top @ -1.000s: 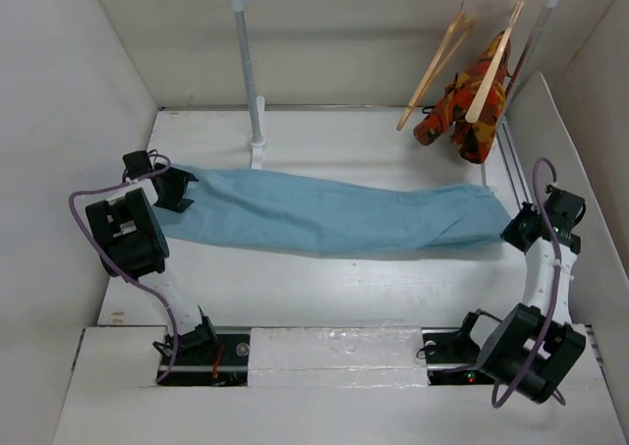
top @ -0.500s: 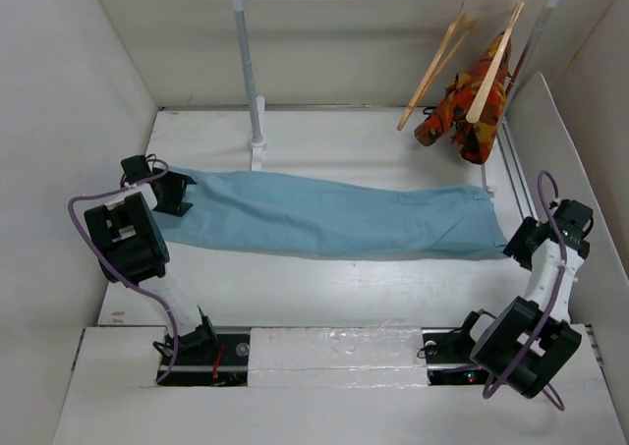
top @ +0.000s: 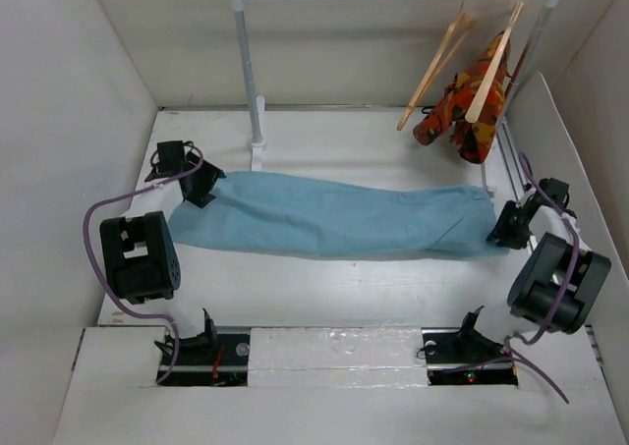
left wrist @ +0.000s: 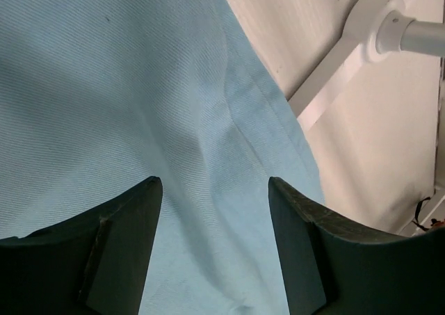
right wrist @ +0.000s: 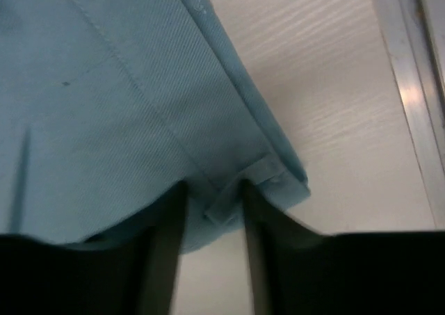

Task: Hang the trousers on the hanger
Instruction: Fold the trousers at the center of the board.

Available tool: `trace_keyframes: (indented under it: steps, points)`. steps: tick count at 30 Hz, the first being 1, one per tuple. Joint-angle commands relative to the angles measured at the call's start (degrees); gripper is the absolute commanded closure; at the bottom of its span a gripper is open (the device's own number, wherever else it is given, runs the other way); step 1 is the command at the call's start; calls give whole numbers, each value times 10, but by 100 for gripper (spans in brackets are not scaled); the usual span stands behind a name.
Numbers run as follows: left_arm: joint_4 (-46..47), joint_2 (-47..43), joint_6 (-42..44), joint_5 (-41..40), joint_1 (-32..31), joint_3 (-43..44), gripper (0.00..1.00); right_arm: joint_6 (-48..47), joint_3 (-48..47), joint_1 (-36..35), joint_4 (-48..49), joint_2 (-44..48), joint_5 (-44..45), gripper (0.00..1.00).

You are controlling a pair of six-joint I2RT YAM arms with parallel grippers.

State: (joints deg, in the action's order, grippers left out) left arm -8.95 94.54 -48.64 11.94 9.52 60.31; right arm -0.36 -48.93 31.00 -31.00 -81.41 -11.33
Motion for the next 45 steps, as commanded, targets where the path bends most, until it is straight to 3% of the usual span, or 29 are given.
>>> trace_keyframes:
  steps: [1, 3, 4, 9, 13, 14, 17, 18, 21, 26, 27, 36, 38, 39, 41, 42, 44, 45]
  points:
    - [-5, -10, 17, -32, -2, -23, 41, 32, 2, 9, 50, -38, -4, 69]
    - [-6, 4, 19, -38, 34, -32, 41, 48, 29, 18, 60, -17, 17, 95]
    - [-6, 19, 17, -37, 49, -36, 41, 52, 35, 18, 59, -7, 30, 100]
    - [9, 36, -3, -10, 122, -77, 41, 55, 38, 77, 38, 48, 72, 100]
    - [-3, 28, -5, -32, 128, -85, 41, 41, 16, 89, 24, 48, 71, 99]
    - [-2, 25, -4, -32, 128, -86, 41, 34, 9, 89, 17, 48, 62, 95]
    - [-1, 10, -1, -15, 120, -79, 41, 12, 0, 89, 4, 63, 18, 44]
    - [-1, 6, -1, -11, 115, -74, 41, 11, -2, 89, -11, 67, 13, 19]
    - [-22, -13, 4, -11, 81, -42, 41, -11, 15, 89, -19, 99, 4, 0]
    - [-24, -36, 2, -3, 2, -9, 41, 33, 80, 96, 78, 78, -126, 0]
    - [-17, -43, 3, 1, -32, -7, 41, 55, 109, 96, 156, 51, -174, 0]
    - [1, -30, 32, 11, -84, -1, 41, 170, 164, 69, 296, -47, -200, 1]
    - [-3, -6, 38, -4, -84, -1, 41, 200, 161, 40, 322, -66, -200, 14]
    - [-6, 3, 42, -10, -75, -1, 40, 212, 160, 32, 331, -70, -200, 33]
    - [-8, 23, 43, 2, -58, -15, 41, 240, 160, 19, 349, -80, -215, 60]
    - [-5, 25, 44, 0, -52, -22, 41, 242, 158, 19, 350, -80, -217, 81]
    - [2, 20, 51, -15, -52, -47, 41, 230, 145, 27, 334, -52, -215, 99]
    - [2, 20, 51, -15, -52, -47, 41, 230, 145, 27, 324, -52, -215, 100]
